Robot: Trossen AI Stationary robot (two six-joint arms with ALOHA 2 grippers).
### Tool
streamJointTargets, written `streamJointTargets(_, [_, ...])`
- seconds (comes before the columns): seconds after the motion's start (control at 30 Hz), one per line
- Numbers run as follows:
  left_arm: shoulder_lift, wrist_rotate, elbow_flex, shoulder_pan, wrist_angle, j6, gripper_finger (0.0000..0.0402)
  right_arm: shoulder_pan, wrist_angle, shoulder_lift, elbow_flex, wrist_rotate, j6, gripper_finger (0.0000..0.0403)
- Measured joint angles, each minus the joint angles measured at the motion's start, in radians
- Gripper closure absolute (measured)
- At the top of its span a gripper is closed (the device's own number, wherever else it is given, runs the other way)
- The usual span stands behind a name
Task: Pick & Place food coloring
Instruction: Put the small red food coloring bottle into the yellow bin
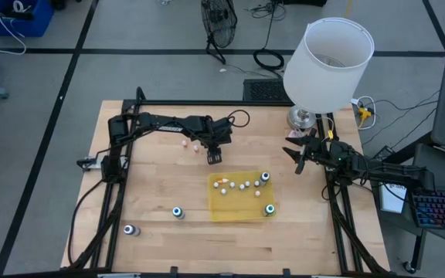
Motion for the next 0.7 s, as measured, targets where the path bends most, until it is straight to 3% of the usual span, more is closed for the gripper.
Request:
streamJointTargets(0.57, [-0.001, 0.002, 0.001, 0.000, 0.000, 0.008, 0.0324, 0.000, 0.000, 0.000, 0.000, 0.000, 0.000, 0.0222])
streamJointTargets(0.7, [-0.004, -0.002, 0.001, -0.001, -0.001, 0.007, 0.0330, 0.000, 0.000, 0.000, 0.000, 0.000, 0.000, 0.0222])
